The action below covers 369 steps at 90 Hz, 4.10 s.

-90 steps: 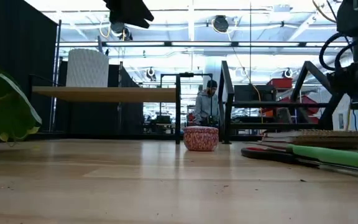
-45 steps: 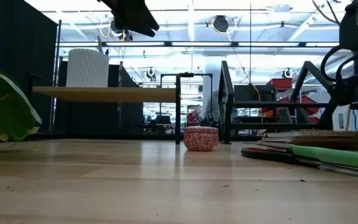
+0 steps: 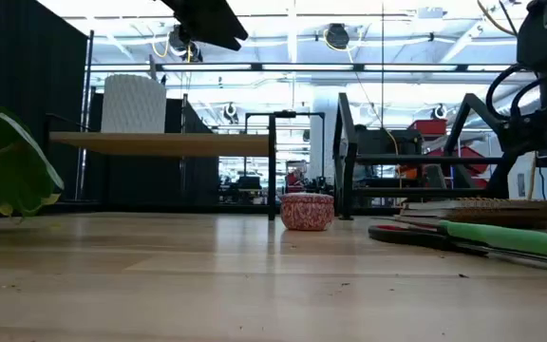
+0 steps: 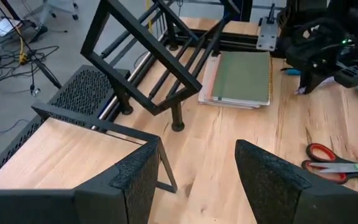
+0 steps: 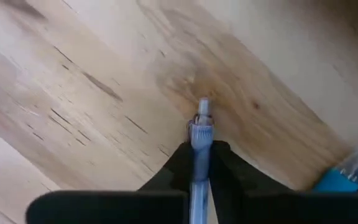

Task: Stock shelves
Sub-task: Put the purple pen into the white pen holder

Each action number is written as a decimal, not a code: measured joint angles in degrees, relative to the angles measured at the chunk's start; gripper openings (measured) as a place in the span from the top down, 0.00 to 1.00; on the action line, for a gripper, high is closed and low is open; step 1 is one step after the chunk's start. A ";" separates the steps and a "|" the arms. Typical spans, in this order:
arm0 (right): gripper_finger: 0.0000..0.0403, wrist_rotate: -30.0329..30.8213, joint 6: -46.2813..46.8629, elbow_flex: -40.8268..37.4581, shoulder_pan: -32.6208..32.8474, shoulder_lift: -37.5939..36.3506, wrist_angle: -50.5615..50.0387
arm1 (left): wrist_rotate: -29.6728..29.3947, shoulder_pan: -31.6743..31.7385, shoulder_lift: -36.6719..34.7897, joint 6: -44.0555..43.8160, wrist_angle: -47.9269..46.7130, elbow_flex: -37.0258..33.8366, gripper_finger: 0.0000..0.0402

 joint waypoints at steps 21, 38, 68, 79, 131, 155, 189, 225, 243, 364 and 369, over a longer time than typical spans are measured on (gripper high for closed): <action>0.98 1.65 -3.92 2.25 -0.13 -0.21 1.79 | 0.00 -0.04 0.00 0.00 -0.02 0.00 0.51; 0.99 2.12 -7.93 4.76 -0.13 -1.35 3.92 | 0.01 -0.04 0.00 -0.02 0.13 0.00 0.51; 1.00 8.20 -14.04 5.42 -0.15 -4.30 13.98 | 1.49 -0.11 0.00 -0.04 3.34 0.00 0.51; 1.00 12.54 -17.98 5.42 -0.15 -5.64 18.13 | 2.04 -0.13 0.67 -0.41 3.51 0.00 0.51; 1.00 20.33 -36.14 5.53 -2.21 -8.33 36.56 | 8.90 -7.52 12.76 -0.42 17.47 0.00 0.51; 1.00 21.10 -40.09 5.53 -2.49 -8.33 40.55 | 8.72 -9.24 14.08 -0.48 19.57 0.00 0.51; 1.00 21.33 -42.66 5.53 -2.49 -8.33 42.31 | 9.10 -10.60 14.56 -0.39 22.44 0.00 0.51; 1.00 21.32 -46.71 5.53 -2.48 -8.33 46.47 | 9.09 -10.60 15.15 -0.39 22.92 0.00 0.51; 1.00 21.32 -49.93 5.53 -2.49 -8.44 49.74 | 9.08 -10.55 15.10 -0.39 23.01 0.00 0.51; 0.99 20.97 -69.49 5.53 -7.01 -8.48 71.47 | 13.99 -9.01 33.62 -3.43 56.89 2.50 0.51; 0.99 20.98 -69.53 5.53 -7.01 -8.48 71.43 | 14.17 -9.07 34.41 -3.43 56.81 3.44 0.51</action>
